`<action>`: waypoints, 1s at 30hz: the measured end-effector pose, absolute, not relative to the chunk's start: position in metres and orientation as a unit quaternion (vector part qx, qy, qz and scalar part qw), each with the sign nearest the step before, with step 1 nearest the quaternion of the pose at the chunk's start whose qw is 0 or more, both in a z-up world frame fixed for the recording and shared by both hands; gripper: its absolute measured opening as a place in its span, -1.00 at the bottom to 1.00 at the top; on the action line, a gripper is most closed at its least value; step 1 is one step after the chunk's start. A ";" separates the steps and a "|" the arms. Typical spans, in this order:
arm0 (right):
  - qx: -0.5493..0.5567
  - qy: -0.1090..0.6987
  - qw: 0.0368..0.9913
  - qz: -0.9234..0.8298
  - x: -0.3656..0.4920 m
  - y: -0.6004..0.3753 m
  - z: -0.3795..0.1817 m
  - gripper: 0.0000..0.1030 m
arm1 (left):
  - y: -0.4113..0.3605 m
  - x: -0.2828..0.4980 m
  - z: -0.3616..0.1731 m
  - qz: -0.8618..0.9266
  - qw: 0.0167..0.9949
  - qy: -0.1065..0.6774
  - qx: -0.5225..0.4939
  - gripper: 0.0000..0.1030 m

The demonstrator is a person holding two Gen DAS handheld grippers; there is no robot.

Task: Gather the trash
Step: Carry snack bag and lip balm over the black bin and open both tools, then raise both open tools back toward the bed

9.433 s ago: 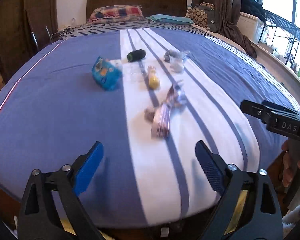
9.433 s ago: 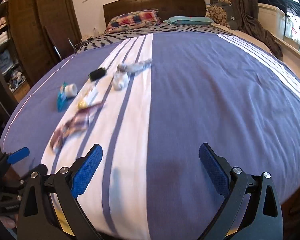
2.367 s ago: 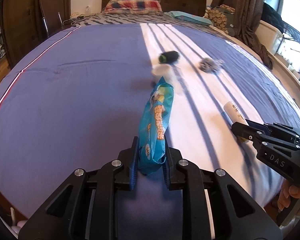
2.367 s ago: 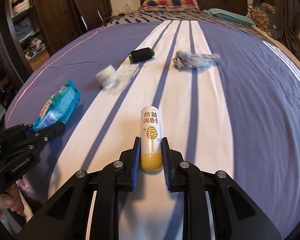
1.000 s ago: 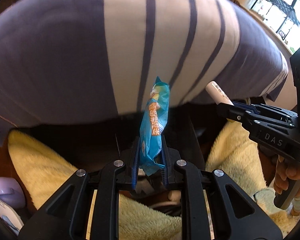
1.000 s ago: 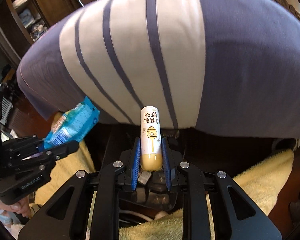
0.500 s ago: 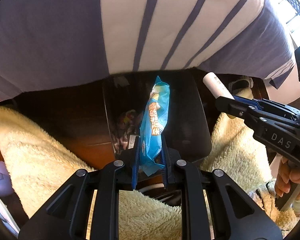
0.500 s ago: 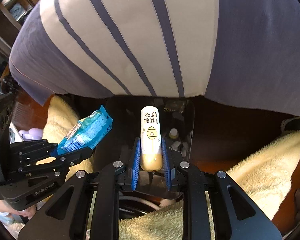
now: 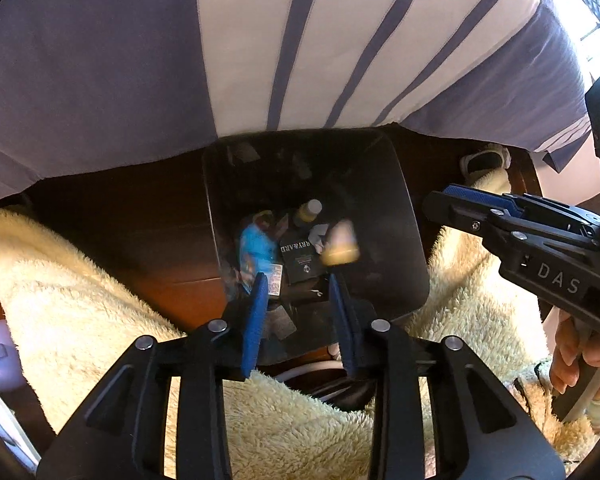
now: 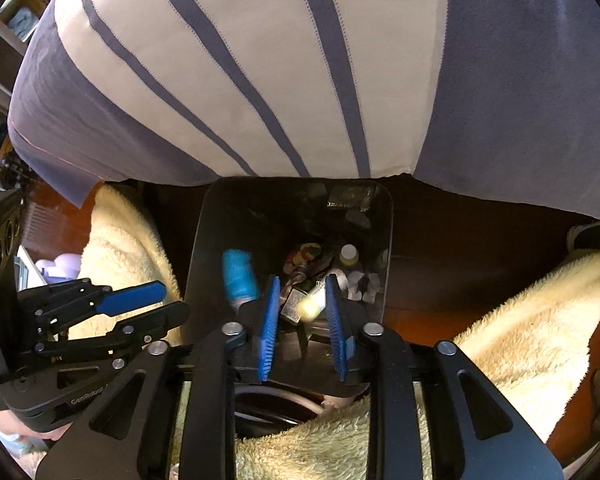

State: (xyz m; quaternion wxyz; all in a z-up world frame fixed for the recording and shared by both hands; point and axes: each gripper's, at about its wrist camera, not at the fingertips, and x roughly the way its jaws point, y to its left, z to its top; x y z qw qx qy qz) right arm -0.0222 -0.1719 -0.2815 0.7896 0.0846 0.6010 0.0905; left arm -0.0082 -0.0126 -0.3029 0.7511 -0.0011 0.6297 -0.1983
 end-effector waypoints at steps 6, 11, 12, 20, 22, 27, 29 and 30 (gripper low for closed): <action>0.083 0.577 0.811 0.061 -0.023 -0.183 -0.267 0.72 | -0.002 -0.006 -0.285 -0.172 0.777 0.605 0.002 0.35; 0.078 0.565 0.820 0.044 -0.024 -0.189 -0.258 0.83 | 0.009 -0.003 -0.262 -0.150 0.804 0.576 0.001 0.73; 0.078 0.558 0.825 0.043 -0.025 -0.191 -0.253 0.83 | 0.010 -0.003 -0.258 -0.149 0.807 0.571 0.000 0.77; 0.067 0.495 0.865 0.053 -0.029 -0.190 -0.209 0.83 | 0.013 -0.005 -0.219 -0.155 0.834 0.529 0.012 0.82; 0.078 0.481 0.871 0.066 -0.028 -0.192 -0.193 0.83 | 0.013 -0.005 -0.207 -0.158 0.841 0.518 0.015 0.82; 0.071 0.437 0.894 0.066 -0.026 -0.197 -0.151 0.90 | 0.019 -0.001 -0.167 -0.161 0.866 0.474 0.018 0.82; 0.082 0.424 0.899 0.073 -0.023 -0.200 -0.138 0.91 | 0.021 0.005 -0.152 -0.161 0.873 0.460 0.017 0.83; 0.088 0.414 0.902 0.080 -0.020 -0.202 -0.129 0.91 | 0.023 0.009 -0.144 -0.160 0.877 0.453 0.017 0.84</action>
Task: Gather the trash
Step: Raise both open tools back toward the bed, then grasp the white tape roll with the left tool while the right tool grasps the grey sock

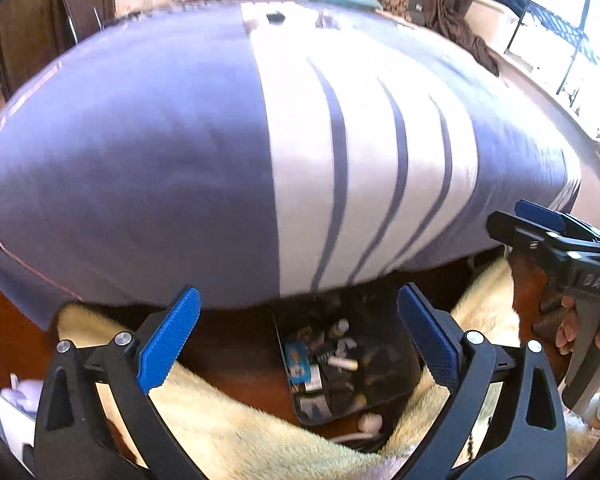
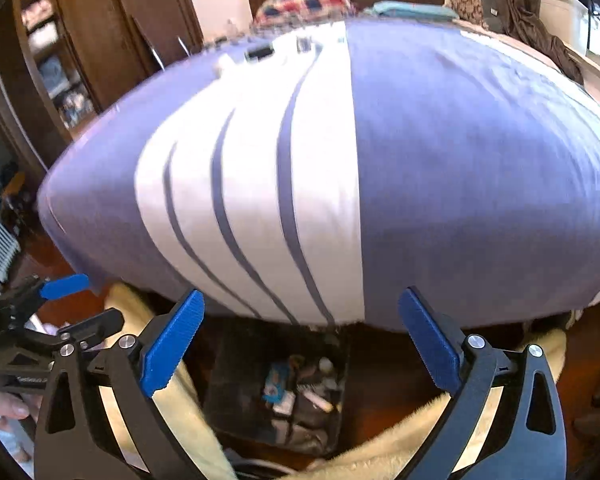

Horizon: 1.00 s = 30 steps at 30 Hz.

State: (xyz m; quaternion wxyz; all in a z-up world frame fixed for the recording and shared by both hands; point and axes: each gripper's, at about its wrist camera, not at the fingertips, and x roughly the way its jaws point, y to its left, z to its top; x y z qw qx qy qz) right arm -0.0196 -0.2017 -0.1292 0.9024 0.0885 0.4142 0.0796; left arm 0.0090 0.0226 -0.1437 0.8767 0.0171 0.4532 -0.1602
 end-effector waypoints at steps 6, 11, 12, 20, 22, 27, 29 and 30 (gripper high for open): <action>0.044 0.367 0.926 0.074 0.004 -0.198 -0.087 0.92 | 0.028 0.043 -0.103 -0.143 0.897 0.417 0.018 0.84; 0.025 0.353 0.933 0.060 0.044 -0.195 -0.066 0.93 | 0.027 0.076 -0.077 -0.132 0.910 0.391 0.027 0.84; 0.025 0.352 0.934 0.060 0.055 -0.195 -0.063 0.93 | 0.026 0.084 -0.073 -0.130 0.912 0.389 0.028 0.84; 0.015 0.372 0.927 0.055 0.138 -0.199 -0.063 0.93 | 0.016 0.154 -0.066 -0.126 0.911 0.391 0.030 0.84; 0.022 0.383 0.922 0.047 0.157 -0.202 -0.066 0.93 | 0.013 0.172 -0.068 -0.120 0.911 0.393 0.032 0.84; 0.022 0.388 0.921 0.031 0.194 -0.204 -0.071 0.93 | 0.007 0.220 -0.075 -0.107 0.909 0.401 0.032 0.84; 0.029 0.391 0.919 0.029 0.217 -0.207 -0.075 0.93 | 0.007 0.236 -0.077 -0.104 0.909 0.402 0.029 0.84; 0.030 0.392 0.919 0.028 0.224 -0.207 -0.077 0.93 | 0.007 0.245 -0.077 -0.103 0.909 0.402 0.027 0.83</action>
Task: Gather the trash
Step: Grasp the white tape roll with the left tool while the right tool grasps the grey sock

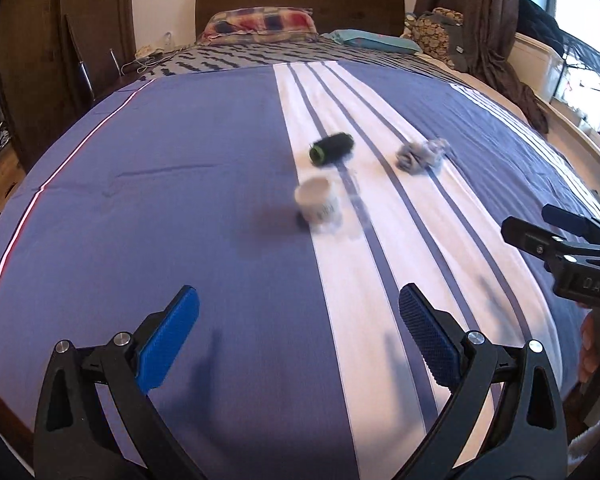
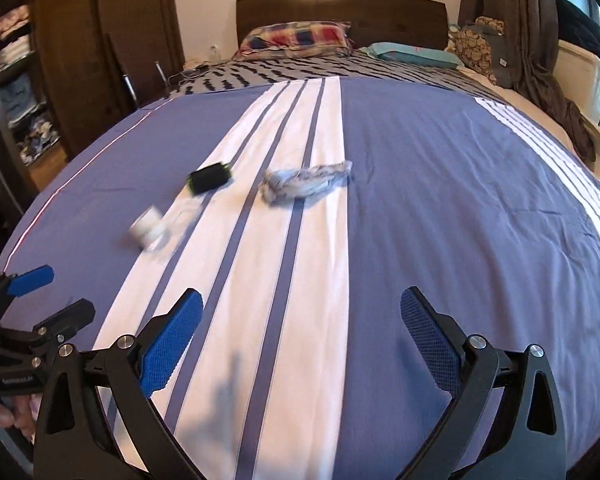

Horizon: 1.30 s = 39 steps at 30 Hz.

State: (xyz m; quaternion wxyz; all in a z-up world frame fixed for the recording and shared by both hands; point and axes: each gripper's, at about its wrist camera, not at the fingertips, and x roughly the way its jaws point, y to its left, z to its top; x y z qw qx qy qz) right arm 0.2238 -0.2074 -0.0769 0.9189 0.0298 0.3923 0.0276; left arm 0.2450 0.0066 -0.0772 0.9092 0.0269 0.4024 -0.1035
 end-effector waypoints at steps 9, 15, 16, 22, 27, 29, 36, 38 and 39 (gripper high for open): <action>0.038 0.395 0.918 0.014 0.300 -0.202 -0.088 0.91 | 0.000 0.299 -0.081 -0.109 0.905 0.411 0.013 0.43; 0.046 0.391 0.918 0.039 0.334 -0.191 -0.086 0.58 | -0.003 0.321 -0.085 -0.116 0.902 0.416 0.008 0.25; 0.042 0.393 0.918 0.038 0.338 -0.189 -0.087 0.52 | -0.004 0.323 -0.086 -0.117 0.901 0.418 0.007 0.23; 0.015 0.432 0.901 0.033 0.358 -0.178 -0.108 -0.08 | -0.008 0.336 -0.097 -0.134 0.890 0.436 0.002 -0.18; 0.003 0.420 0.906 0.044 0.346 -0.177 -0.102 -0.47 | -0.009 0.335 -0.096 -0.136 0.892 0.432 -0.002 -0.39; -0.003 0.417 0.908 0.048 0.342 -0.176 -0.099 -0.49 | -0.009 0.332 -0.092 -0.136 0.894 0.427 0.001 -0.39; -0.002 0.401 0.915 0.052 0.316 -0.181 -0.071 -0.52 | -0.007 0.304 -0.054 -0.133 0.908 0.396 0.015 -0.39; 0.002 0.393 0.918 0.057 0.303 -0.182 -0.059 -0.52 | -0.007 0.291 -0.042 -0.132 0.913 0.386 0.022 -0.39; 0.004 0.386 0.920 0.062 0.294 -0.182 -0.051 -0.52 | -0.007 0.282 -0.036 -0.130 0.916 0.379 0.026 -0.39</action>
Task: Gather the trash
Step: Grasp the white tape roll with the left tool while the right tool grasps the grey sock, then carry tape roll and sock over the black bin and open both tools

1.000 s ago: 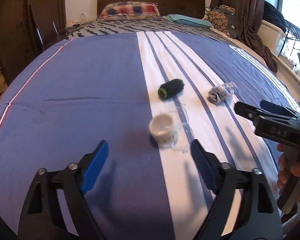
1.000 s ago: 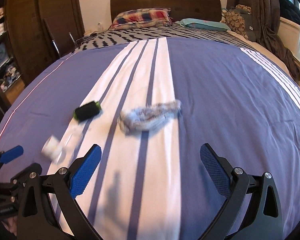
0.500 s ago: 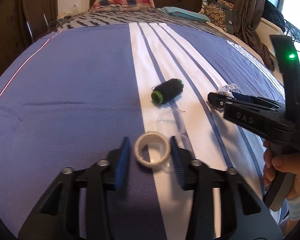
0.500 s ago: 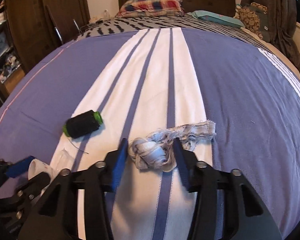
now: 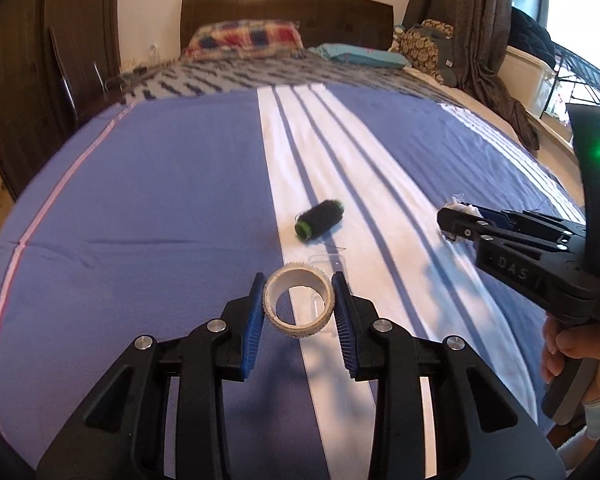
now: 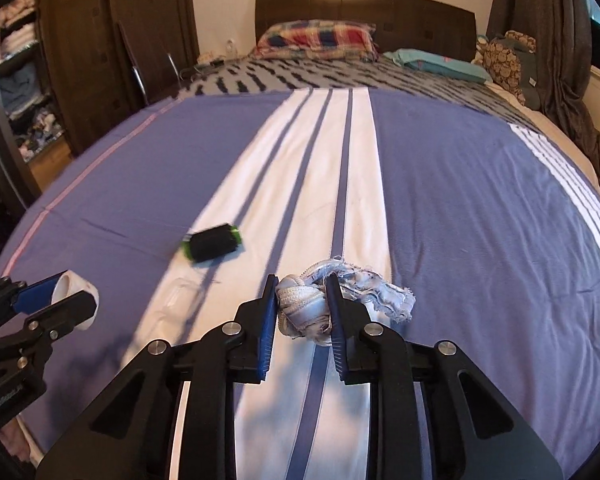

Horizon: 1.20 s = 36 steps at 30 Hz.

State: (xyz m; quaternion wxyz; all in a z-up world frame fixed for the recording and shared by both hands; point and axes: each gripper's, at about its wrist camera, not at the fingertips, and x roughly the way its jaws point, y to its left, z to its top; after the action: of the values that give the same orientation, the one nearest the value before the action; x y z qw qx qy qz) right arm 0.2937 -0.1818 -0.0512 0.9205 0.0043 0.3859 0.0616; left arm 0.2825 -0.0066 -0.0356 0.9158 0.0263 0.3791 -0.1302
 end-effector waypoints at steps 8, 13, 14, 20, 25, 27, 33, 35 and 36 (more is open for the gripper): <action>0.014 0.340 0.936 0.090 0.218 -0.179 -0.005 -0.52 | -0.004 0.212 -0.005 -0.136 0.927 0.349 0.035 -0.39; 0.010 0.319 0.941 0.111 0.163 -0.171 0.011 -0.52 | -0.005 0.162 0.002 -0.149 0.929 0.338 0.035 -0.39; 0.012 0.315 0.942 0.117 0.152 -0.169 0.012 -0.52 | -0.006 0.147 0.003 -0.153 0.929 0.335 0.036 -0.39; 0.015 0.298 0.944 0.141 0.084 -0.161 0.011 -0.52 | -0.005 0.095 0.000 -0.167 0.929 0.328 0.034 -0.39; 0.025 0.301 0.942 0.148 0.041 -0.162 -0.005 -0.52 | -0.005 0.059 -0.013 -0.178 0.925 0.333 0.032 -0.39; 0.030 0.303 0.941 0.146 0.030 -0.164 -0.011 -0.52 | -0.007 0.047 -0.021 -0.181 0.923 0.337 0.033 -0.39; 0.045 0.323 0.935 0.139 -0.004 -0.167 -0.045 -0.52 | -0.014 0.020 -0.048 -0.188 0.915 0.355 0.030 -0.39; 0.048 0.331 0.933 0.135 -0.010 -0.169 -0.056 -0.52 | -0.016 0.012 -0.060 -0.187 0.912 0.364 0.031 -0.39; 0.047 0.337 0.931 0.132 -0.012 -0.169 -0.063 -0.52 | -0.017 0.011 -0.065 -0.186 0.910 0.369 0.031 -0.39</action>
State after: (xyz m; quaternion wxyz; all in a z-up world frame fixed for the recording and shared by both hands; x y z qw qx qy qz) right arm -0.0125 -0.1694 -0.0628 0.9309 0.0474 0.3370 0.1324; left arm 0.0108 -0.0167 -0.0653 0.9102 0.0309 0.3686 -0.1863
